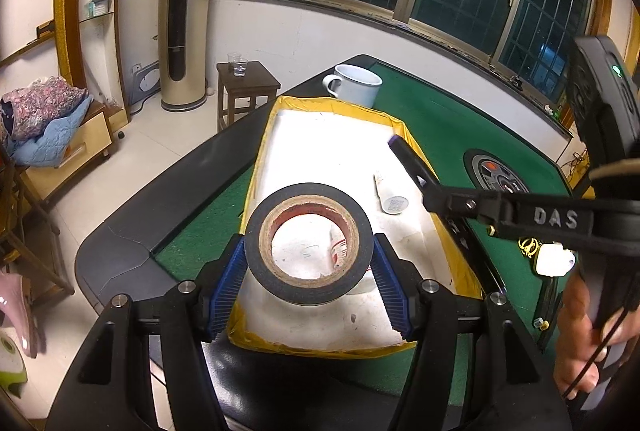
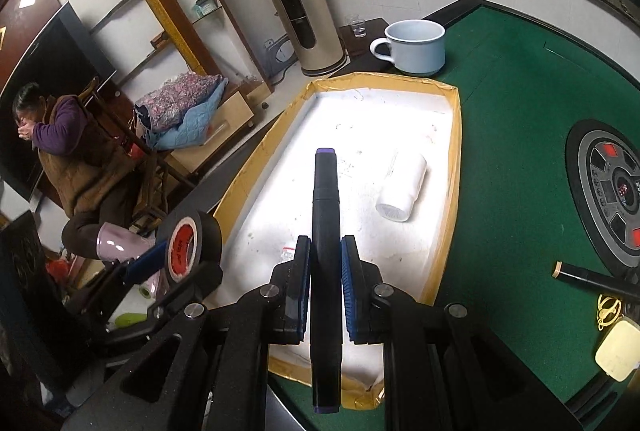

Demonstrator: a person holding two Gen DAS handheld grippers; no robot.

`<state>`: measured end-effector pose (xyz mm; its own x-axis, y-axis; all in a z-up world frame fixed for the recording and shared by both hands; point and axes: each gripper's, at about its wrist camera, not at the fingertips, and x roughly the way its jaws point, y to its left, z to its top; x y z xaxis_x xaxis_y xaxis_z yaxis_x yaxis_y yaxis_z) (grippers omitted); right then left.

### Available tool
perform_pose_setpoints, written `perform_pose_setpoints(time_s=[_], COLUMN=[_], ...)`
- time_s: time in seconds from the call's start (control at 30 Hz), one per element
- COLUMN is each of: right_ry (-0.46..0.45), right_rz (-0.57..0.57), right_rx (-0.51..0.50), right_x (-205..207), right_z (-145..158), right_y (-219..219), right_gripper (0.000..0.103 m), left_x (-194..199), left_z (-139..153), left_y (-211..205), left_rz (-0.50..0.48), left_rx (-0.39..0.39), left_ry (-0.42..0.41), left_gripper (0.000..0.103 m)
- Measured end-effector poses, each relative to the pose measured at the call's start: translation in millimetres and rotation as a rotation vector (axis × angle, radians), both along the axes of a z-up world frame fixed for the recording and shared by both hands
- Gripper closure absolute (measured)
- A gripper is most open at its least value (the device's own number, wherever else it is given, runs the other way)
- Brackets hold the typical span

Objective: Organize rigid objects
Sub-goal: 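Carry the tape roll and the marker over the white tray with both tools, then lower the tape roll and marker into the tray and open both tools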

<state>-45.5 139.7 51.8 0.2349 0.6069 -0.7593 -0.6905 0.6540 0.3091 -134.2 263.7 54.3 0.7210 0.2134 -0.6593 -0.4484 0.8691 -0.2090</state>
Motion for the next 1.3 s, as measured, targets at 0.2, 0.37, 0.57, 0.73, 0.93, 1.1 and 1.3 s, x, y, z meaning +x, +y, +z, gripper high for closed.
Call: perform_pose_setpoints(time_s=[0.2, 0.37, 0.57, 0.73, 0.93, 1.1, 1.3], right_ry=[0.059, 0.087, 0.138, 0.187, 0.219, 0.212, 0.243], right_rz=[-0.024, -0.035, -0.053, -0.074, -0.096, -0.12, -0.122], right_rx=[-0.02, -0.004, -0.003, -0.034, -0.068, -0.076, -0.08], right_x=[11.6, 27.4, 58.1, 82.9, 103.8, 110.8, 119.3], right_z=[-9.6, 0.0, 5.0, -10.7, -28.2, -34.5, -42.3], right_y=[5.0, 6.0, 30.2, 52.3, 74.6, 85.4, 88.8], right_gripper=[0.09, 0.09, 0.09, 0.09, 0.09, 0.09, 0.09], left_x=[12.2, 32.7, 68.6, 99.0, 113.6, 112.5, 116.0], left_z=[-2.1, 0.6, -7.2, -19.7, -26.1, -26.6, -26.0], left_y=[14.2, 30.0, 43.9, 42.0, 46.7, 53.3, 57.2], left_rz=[-0.027, -0.052, -0.076, -0.119, -0.109, -0.097, -0.089], left_rx=[-0.038, -0.053, -0.103, -0.14, -0.113, -0.146, -0.141], left_ry=[0.02, 0.052, 0.118, 0.158, 0.196, 0.183, 0.195], left_gripper=[0.042, 0.042, 0.042, 0.042, 0.042, 0.042, 0.042])
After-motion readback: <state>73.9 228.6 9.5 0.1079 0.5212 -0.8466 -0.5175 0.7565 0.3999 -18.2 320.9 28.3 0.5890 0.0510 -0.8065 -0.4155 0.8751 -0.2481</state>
